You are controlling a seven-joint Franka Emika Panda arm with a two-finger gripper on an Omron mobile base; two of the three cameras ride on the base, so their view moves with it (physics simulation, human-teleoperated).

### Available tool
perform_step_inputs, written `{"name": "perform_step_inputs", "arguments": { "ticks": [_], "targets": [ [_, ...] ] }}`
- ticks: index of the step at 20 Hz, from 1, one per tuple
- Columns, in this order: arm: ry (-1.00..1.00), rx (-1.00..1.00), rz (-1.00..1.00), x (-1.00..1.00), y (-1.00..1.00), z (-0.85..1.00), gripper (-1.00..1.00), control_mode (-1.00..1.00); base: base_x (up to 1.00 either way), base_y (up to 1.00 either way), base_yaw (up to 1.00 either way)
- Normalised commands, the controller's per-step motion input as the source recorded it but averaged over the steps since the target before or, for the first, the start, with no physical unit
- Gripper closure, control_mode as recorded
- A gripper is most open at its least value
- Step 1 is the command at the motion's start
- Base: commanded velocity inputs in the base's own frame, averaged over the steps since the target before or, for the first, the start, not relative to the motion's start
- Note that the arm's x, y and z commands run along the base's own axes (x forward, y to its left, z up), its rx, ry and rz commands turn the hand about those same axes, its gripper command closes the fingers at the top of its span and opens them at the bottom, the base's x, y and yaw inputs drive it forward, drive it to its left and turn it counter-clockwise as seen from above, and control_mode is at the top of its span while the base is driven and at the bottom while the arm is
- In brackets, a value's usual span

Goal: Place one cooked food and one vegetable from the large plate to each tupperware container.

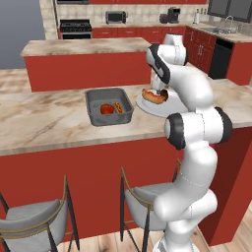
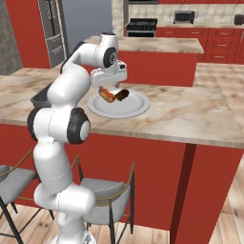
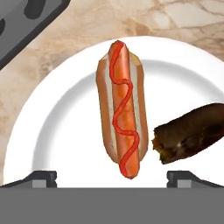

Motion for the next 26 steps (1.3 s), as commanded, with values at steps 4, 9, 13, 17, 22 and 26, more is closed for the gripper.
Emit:
{"name": "perform_step_inputs", "arguments": {
  "ticks": [4,9,13,17,22,26],
  "targets": [
    [0.00,0.00,0.00,0.08,0.11,-0.14,-1.00,-1.00,0.00,0.00,0.00],
    [0.00,0.00,0.00,0.24,0.10,-0.23,-1.00,-1.00,0.00,0.00,0.00],
    [0.00,0.00,0.00,0.16,0.20,-0.25,-1.00,-1.00,0.00,0.00,0.00],
    [0.02,0.00,0.00,0.13,0.02,-0.26,-1.00,-1.00,0.00,0.00,0.00],
    [0.01,0.00,0.00,0.16,0.00,-0.21,-1.00,-1.00,0.00,0.00,0.00],
    [0.00,0.00,0.00,0.17,0.00,-0.07,-1.00,-1.00,0.00,0.00,0.00]
  ]
}}
